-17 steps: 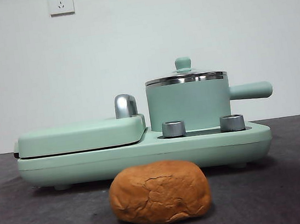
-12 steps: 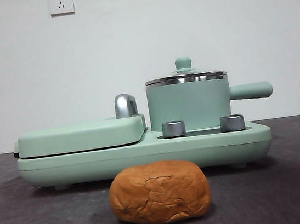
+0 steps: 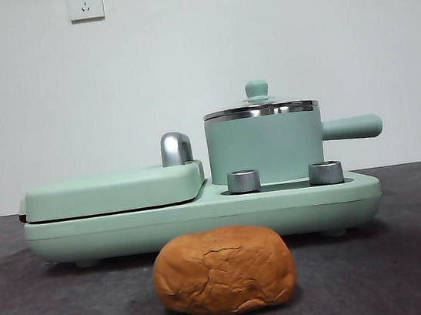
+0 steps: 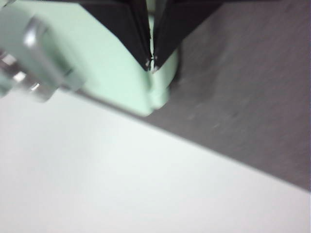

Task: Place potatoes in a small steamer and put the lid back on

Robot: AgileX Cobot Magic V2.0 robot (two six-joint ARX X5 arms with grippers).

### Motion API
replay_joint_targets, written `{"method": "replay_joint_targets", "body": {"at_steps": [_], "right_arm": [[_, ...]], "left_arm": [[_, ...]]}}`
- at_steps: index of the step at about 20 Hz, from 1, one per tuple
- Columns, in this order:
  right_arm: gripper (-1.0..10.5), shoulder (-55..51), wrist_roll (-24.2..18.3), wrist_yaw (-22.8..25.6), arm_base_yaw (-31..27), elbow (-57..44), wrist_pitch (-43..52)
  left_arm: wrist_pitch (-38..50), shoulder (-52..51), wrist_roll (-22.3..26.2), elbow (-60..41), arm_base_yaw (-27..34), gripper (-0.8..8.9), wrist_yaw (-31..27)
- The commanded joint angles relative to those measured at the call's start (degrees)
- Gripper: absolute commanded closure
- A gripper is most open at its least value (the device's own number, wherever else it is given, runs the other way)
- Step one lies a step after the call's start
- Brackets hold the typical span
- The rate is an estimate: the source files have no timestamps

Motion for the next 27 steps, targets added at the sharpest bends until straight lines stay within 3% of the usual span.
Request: {"method": "replay_joint_targets", "body": {"at_steps": [1,5,9,12,27], "right_arm": [[9.3,-0.2,4.9,-0.8,0.0,0.0,1.8],[9.3,0.0,4.9,-1.8,0.0,2.6,1.0],[9.3,1.5,4.2,-2.8,0.0,8.4,-5.3],[9.3,4.1,1.1,-5.6,0.0,13.9,-10.0],[9.3,24.7,-14.0,-21.7,0.0,35.6,-26.1]], "left_arm": [[5.7,-0.1,-2.6,-1.0,0.0,8.08,0.4],[6.5,0.2,-2.6,1.2,0.0,8.05,0.3],[-0.8,1.7,-3.1,6.7,0.0,8.05,0.3],[-6.5,3.9,-2.4,12.1,0.0,8.05,0.4],[-25.7,24.6,19.9,36.4,0.0,8.05,15.1]]}}
